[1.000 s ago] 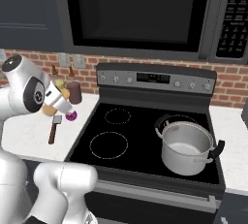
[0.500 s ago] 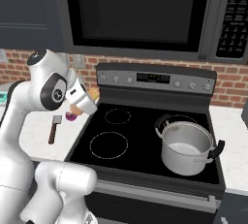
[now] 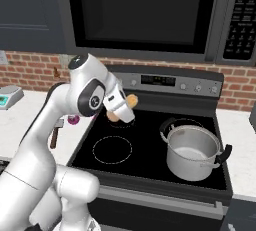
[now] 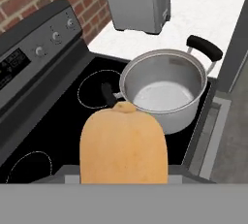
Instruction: Put the squash and onion in the pot. Retrieve the spatula and lightly stir the vegetables in the pot.
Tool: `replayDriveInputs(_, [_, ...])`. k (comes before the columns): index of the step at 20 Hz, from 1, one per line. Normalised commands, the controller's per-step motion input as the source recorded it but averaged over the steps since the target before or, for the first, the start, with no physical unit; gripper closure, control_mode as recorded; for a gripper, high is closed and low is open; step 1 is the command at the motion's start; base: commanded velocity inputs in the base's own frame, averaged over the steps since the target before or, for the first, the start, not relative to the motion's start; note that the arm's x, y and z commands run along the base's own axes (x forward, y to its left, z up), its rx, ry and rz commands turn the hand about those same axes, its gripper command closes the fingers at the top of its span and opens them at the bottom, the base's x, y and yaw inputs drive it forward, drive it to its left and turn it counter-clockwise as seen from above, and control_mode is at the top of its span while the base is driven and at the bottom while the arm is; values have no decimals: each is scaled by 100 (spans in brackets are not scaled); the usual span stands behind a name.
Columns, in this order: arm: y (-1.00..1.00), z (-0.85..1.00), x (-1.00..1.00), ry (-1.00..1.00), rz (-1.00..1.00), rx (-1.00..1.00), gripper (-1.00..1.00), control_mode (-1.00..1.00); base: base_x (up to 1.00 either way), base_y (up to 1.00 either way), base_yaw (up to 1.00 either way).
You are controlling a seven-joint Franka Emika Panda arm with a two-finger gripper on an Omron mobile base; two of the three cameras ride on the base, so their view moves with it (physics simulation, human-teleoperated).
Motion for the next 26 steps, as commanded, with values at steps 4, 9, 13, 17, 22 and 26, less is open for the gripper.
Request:
replayDriveInputs(4, [-100,0,17,2,-7,0,100,-100,0,0,0])
replayDriveInputs(9, [-97,-4,2,0,-5,0,100,-100,0,0,0])
replayDriveInputs(13, [-88,-25,12,0,-1,0,100,-100,0,0,0])
replayDriveInputs(17, [-72,-46,11,0,0,0,100,-100,0,0,0])
replayDriveInputs(22, [-58,-55,20,0,0,2,100,-100,0,0,0])
replayDriveInputs(26, [-36,-49,17,0,0,2,100,-100,0,0,0])
